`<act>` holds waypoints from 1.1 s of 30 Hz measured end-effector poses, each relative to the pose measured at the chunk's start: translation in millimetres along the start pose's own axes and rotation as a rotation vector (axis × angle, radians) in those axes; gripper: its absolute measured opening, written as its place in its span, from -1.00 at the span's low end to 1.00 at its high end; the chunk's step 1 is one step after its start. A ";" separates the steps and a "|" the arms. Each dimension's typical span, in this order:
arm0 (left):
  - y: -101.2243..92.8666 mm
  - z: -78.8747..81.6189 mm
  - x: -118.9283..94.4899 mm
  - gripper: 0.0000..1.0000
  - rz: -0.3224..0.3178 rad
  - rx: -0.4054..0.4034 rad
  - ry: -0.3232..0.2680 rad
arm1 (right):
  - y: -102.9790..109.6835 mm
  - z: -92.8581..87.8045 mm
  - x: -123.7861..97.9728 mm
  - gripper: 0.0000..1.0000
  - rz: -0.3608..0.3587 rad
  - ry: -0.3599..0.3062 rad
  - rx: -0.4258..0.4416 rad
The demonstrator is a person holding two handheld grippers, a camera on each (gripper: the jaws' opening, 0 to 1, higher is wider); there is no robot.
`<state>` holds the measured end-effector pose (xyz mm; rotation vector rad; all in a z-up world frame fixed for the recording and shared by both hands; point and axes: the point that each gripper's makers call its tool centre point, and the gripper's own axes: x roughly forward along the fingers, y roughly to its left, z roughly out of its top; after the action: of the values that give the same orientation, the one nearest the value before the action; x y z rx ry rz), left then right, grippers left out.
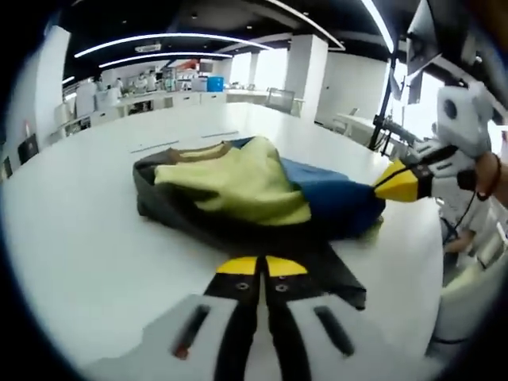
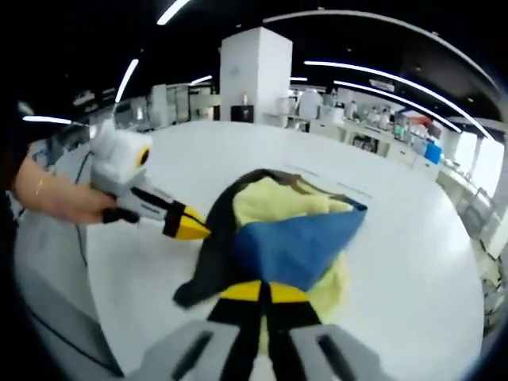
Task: Fold the garment on the visible template until the final outline fits inside the template.
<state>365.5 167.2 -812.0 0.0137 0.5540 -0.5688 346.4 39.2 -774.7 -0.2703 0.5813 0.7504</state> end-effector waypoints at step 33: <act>192.3 5.1 -103.4 -1.00 0.429 -0.019 0.019 | -171.6 0.0 -52.3 -1.00 -0.391 0.048 0.120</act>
<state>394.4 381.6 -782.2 0.1176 0.5546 -0.1452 437.1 -111.5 -739.5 -0.2813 0.5943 0.3310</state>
